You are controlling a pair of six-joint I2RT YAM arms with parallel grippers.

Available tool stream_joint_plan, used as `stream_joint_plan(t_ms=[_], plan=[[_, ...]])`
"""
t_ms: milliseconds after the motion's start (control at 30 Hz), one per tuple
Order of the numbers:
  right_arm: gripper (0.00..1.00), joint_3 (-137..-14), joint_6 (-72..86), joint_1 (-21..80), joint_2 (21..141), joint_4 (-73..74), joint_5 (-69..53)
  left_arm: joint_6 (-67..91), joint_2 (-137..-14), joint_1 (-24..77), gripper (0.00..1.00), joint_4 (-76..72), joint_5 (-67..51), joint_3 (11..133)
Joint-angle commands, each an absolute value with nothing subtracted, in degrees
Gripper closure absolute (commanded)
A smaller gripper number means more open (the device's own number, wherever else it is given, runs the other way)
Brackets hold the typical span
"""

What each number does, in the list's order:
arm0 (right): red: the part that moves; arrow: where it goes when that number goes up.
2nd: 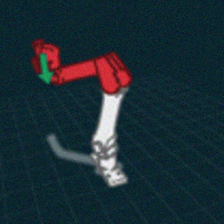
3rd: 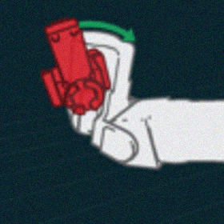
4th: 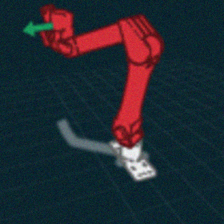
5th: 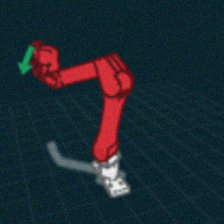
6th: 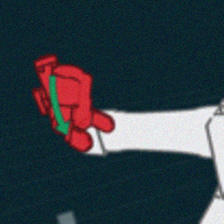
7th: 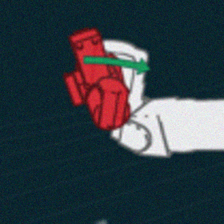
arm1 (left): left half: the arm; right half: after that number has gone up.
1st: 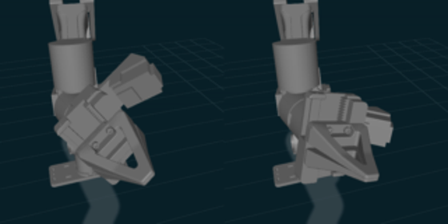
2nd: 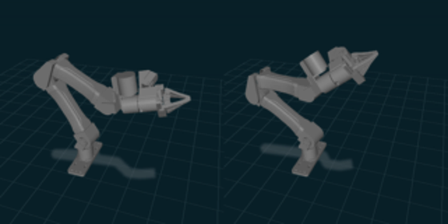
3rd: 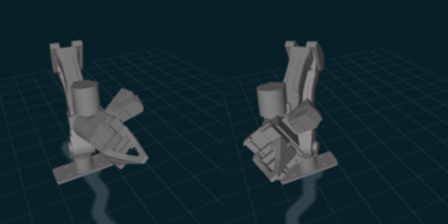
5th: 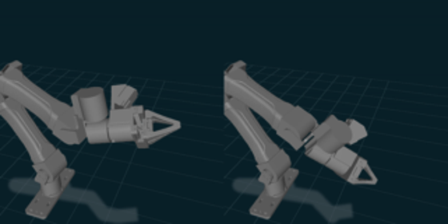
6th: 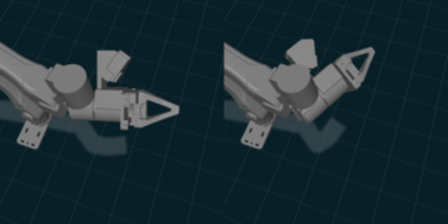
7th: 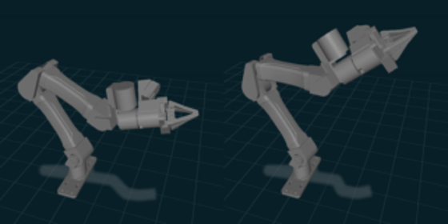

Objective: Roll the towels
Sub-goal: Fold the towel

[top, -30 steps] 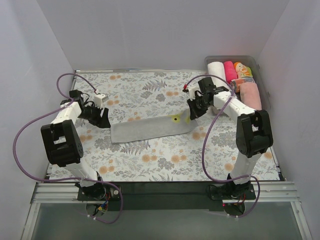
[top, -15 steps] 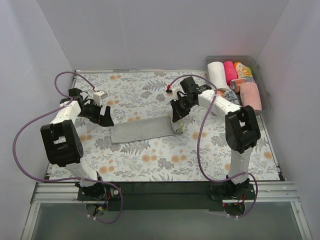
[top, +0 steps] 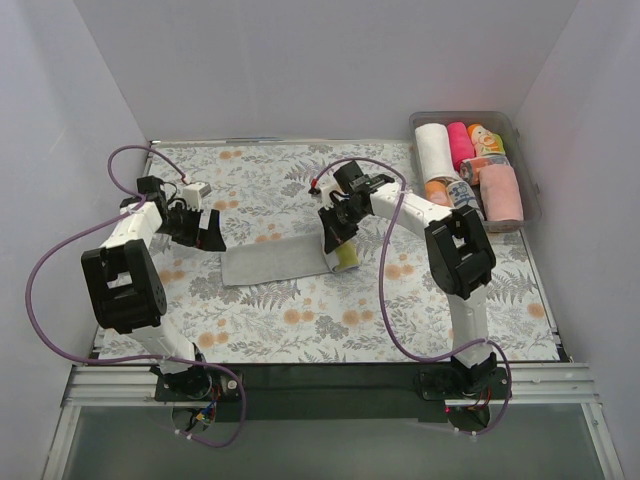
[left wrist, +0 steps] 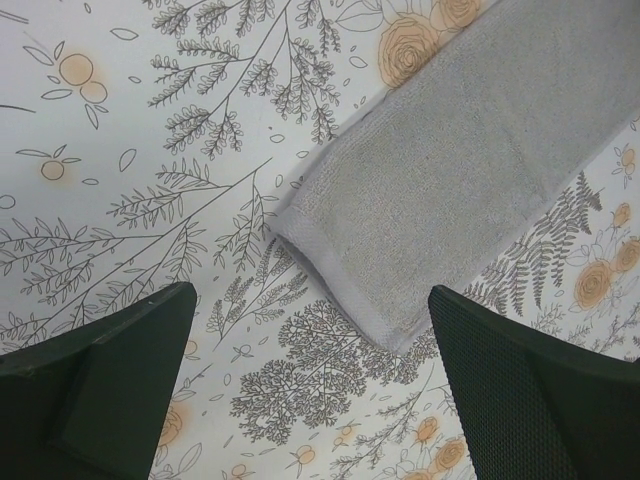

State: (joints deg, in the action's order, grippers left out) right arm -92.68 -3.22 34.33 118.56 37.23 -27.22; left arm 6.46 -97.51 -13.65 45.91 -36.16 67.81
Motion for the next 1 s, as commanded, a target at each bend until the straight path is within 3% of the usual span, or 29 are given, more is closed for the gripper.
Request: stream_joint_plan(t_ms=[0, 767, 833, 967], plan=[[0.99, -95.19, -2.02, 34.8, 119.09, 36.12, -28.13, 7.91, -94.66, -13.54, 0.02, 44.56, -34.02, 67.24], [0.99, -98.26, -0.35, 34.8, 122.78, 35.6, -29.44, 7.21, -94.31, -13.54, 0.02, 44.03, -34.36, 67.06], [0.8, -98.96, -0.35, 34.8, 122.96, 35.25, -29.97, 6.51, -93.96, -13.54, 0.02, 44.12, -35.24, 66.71], [0.6, -100.11, -0.35, 34.8, 122.79, 34.98, -32.52, 4.05, -91.94, -13.27, 0.02, 43.77, -36.39, 65.57]])
